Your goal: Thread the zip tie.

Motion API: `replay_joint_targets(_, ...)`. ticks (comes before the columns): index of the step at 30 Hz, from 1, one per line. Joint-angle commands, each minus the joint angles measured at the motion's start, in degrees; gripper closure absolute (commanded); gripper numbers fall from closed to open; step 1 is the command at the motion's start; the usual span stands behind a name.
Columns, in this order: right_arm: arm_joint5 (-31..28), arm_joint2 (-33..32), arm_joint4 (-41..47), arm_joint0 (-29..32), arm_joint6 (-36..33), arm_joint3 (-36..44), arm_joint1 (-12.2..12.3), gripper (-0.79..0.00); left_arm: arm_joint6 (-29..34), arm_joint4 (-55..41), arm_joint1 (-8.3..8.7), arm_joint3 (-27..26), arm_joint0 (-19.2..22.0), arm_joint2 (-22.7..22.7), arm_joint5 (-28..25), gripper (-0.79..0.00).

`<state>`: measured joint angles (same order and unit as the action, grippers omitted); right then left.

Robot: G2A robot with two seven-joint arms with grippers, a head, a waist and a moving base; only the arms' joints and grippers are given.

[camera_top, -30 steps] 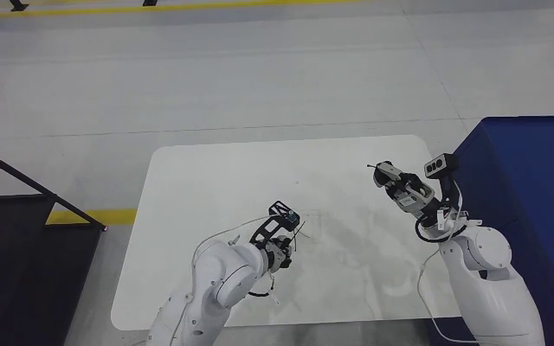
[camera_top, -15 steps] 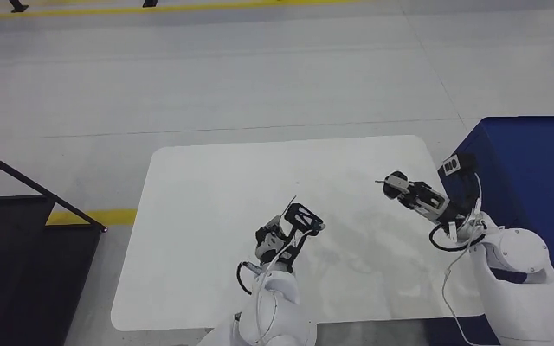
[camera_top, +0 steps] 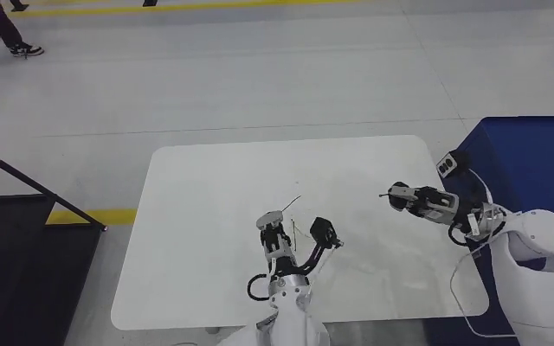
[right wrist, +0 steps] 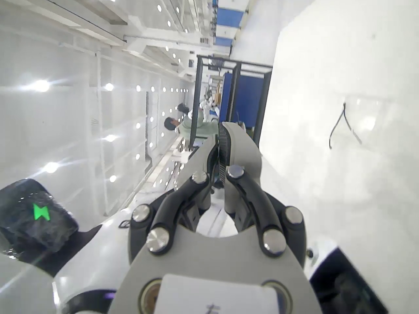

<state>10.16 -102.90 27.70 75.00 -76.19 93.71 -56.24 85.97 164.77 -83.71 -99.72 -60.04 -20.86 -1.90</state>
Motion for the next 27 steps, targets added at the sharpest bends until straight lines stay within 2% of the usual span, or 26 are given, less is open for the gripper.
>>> replay_joint_targets(1,1.3,-0.1,-0.2,-0.6,-2.3,-0.8,0.2,0.0,2.0,11.2,0.0,2.5,7.9,2.8,-2.5,0.0)
replay_joint_targets(3,2.9,-0.4,-0.2,-1.9,-5.4,-2.6,0.5,0.0,2.0,11.2,0.0,2.5,7.9,2.8,-2.5,0.0)
replay_joint_targets(11,3.0,-0.2,0.2,-1.6,-4.7,-2.3,0.5,0.0,0.8,11.2,0.06,3.0,8.2,3.0,-3.2,0.0)
replay_joint_targets(12,3.4,0.0,-0.1,-1.3,-4.8,-1.9,0.6,0.0,0.7,11.2,0.28,4.2,10.7,4.4,-6.0,0.0)
replay_joint_targets(14,4.3,-0.7,-1.0,-1.8,-4.8,-2.2,1.0,0.0,2.0,11.2,0.83,6.1,18.1,11.1,-12.0,0.0)
replay_joint_targets(18,6.6,-1.8,-2.2,-3.2,-8.3,-3.3,1.9,0.0,-2.8,11.2,1.89,5.9,22.7,11.1,-19.2,0.0)
replay_joint_targets(20,7.6,-2.0,-2.5,-3.8,-10.4,-3.9,2.3,0.0,-5.5,11.2,2.55,5.2,23.6,11.1,-21.6,0.0)
replay_joint_targets(27,7.6,-2.0,-2.5,-3.8,-10.4,-3.9,2.3,0.0,-5.5,11.2,2.55,5.2,23.6,11.1,-21.6,0.0)
